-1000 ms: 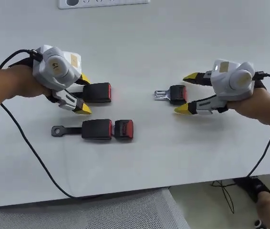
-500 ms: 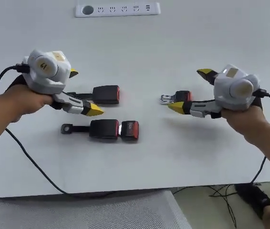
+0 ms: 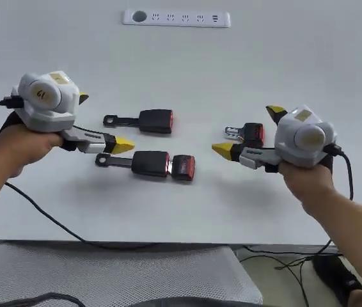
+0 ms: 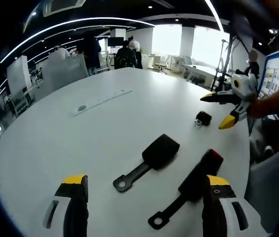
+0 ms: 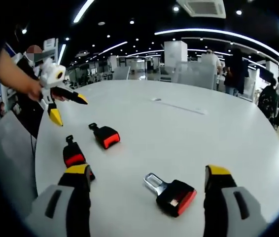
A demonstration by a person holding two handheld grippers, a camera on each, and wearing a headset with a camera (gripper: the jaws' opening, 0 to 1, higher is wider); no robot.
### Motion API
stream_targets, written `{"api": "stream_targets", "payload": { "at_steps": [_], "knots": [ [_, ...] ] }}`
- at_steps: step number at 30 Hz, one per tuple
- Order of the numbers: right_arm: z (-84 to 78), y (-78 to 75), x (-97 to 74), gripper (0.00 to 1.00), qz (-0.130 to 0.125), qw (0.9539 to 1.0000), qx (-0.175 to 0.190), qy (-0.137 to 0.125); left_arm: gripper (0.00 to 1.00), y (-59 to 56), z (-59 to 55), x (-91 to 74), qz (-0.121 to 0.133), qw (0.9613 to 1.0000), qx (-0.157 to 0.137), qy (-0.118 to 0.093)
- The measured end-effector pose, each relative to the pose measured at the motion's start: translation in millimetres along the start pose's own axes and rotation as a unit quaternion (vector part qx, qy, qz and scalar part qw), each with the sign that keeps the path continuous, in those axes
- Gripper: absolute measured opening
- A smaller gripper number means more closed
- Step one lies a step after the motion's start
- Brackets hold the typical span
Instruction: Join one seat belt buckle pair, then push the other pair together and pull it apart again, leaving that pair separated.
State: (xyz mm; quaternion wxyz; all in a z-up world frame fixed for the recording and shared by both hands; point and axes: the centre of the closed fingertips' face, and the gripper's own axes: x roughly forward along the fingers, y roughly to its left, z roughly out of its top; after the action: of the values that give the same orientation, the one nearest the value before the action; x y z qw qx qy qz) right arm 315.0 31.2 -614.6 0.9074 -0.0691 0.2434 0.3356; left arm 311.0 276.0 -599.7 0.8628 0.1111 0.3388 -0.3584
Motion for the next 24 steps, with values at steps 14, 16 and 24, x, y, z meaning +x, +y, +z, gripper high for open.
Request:
{"api": "stream_targets", "payload": {
  "at_steps": [14,16,24],
  "knots": [
    [-3.8,38.2,-38.0,1.00,-0.050,0.9986,0.015,0.008,1.00,-15.0,-34.1,-50.2,-0.033,0.9989,-0.017,-0.029],
    [-7.1,41.1,-41.4,1.00,-0.052,0.9985,0.016,0.008,1.00,-16.3,-42.4,-58.2,-0.033,0.9988,-0.021,-0.029],
    [-19.7,62.6,-53.2,1.00,-0.058,0.9978,0.030,0.008,1.00,-12.8,-66.3,-86.6,-0.013,0.9984,-0.045,-0.032]
  ]
}}
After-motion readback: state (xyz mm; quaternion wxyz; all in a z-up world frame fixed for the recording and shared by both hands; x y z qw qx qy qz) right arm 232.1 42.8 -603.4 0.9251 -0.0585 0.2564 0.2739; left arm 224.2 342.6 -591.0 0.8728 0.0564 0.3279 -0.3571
